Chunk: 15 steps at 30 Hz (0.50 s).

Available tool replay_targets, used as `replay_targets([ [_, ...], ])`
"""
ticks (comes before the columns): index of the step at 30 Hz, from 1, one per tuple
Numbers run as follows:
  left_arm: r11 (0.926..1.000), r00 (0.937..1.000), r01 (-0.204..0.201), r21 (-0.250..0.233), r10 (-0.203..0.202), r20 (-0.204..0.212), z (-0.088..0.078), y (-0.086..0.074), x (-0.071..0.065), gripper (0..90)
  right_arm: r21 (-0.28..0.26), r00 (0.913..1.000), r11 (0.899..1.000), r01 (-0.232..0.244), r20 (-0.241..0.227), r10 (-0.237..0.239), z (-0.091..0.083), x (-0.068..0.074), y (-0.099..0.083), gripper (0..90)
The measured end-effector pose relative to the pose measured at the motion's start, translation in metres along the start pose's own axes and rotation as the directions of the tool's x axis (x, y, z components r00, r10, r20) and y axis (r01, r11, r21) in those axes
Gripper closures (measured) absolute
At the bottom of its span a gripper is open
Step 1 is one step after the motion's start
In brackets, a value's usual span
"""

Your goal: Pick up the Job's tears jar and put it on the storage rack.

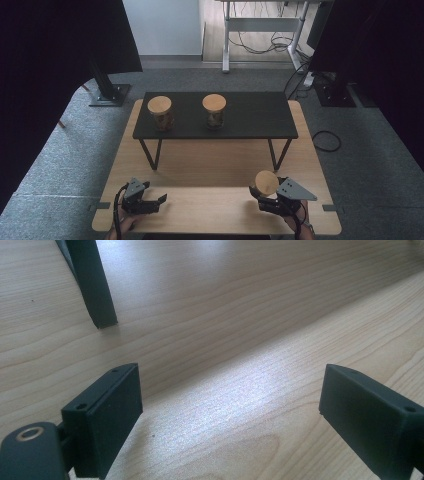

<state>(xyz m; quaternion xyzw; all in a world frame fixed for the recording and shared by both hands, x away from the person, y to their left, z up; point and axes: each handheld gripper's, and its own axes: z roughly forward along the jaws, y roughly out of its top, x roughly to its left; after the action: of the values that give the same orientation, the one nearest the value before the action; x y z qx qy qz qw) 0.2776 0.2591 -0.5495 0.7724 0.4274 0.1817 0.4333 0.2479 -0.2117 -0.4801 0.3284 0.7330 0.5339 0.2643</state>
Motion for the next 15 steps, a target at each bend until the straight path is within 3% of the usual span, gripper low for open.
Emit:
replay_targets([
  [8, 1.0000, 1.0000, 0.000, -0.002, 0.000, -0.003, 0.000, 0.000, 0.000, 9.5, -0.037, 0.9998, 0.999, -0.016, -0.009, 0.016, -0.005, -0.001, 0.012, 24.6],
  [15, 1.0000, 1.0000, -0.001, -0.001, 0.001, -0.004, 0.000, 0.000, 0.000, 9.5, -0.041, 0.9999, 0.999, 0.017, 0.000, -0.017, -0.009, 0.000, 0.024, 24.6],
])
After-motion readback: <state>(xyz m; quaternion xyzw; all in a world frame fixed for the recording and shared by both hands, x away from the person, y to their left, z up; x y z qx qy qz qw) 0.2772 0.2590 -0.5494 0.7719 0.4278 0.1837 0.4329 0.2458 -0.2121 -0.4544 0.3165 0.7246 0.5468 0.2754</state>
